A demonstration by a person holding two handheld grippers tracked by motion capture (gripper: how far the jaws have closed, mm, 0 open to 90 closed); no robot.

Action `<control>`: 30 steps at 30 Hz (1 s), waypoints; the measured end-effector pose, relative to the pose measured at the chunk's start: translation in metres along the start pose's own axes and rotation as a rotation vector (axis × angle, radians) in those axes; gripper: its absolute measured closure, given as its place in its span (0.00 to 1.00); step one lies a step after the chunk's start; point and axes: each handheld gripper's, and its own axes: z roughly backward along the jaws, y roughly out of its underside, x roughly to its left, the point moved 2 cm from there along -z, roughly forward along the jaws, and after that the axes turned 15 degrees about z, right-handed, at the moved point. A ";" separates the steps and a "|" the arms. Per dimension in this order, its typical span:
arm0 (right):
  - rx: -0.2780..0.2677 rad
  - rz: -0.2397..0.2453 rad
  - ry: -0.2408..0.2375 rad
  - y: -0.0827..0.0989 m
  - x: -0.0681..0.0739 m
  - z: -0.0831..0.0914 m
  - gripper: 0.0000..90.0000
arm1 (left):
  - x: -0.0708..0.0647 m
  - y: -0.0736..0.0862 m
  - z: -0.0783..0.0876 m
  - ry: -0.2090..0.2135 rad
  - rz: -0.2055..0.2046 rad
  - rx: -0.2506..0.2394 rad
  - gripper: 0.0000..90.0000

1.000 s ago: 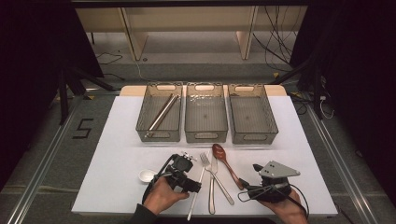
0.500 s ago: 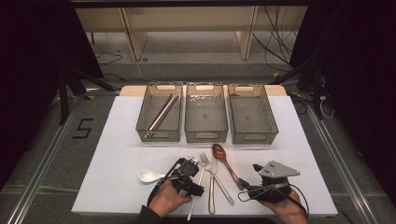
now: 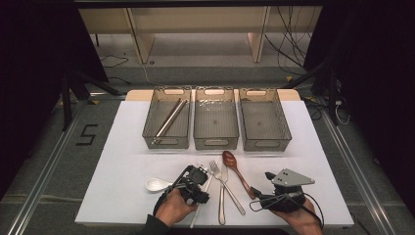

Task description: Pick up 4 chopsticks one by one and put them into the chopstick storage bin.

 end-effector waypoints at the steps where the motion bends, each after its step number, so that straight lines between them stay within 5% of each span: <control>1: 0.000 0.001 0.000 0.000 0.000 0.000 0.36 | 0.001 0.000 0.000 -0.002 -0.002 0.002 0.66; 10: 0.000 -0.001 0.002 0.000 0.000 0.001 0.36 | 0.018 -0.003 0.003 -0.005 0.032 0.040 0.83; 16: 0.001 0.001 0.002 0.000 0.000 0.000 0.36 | 0.030 -0.006 0.004 0.036 0.070 0.064 0.89; 30: 0.003 0.005 0.001 -0.001 0.001 0.000 0.36 | 0.025 -0.005 0.003 0.009 0.034 0.059 0.88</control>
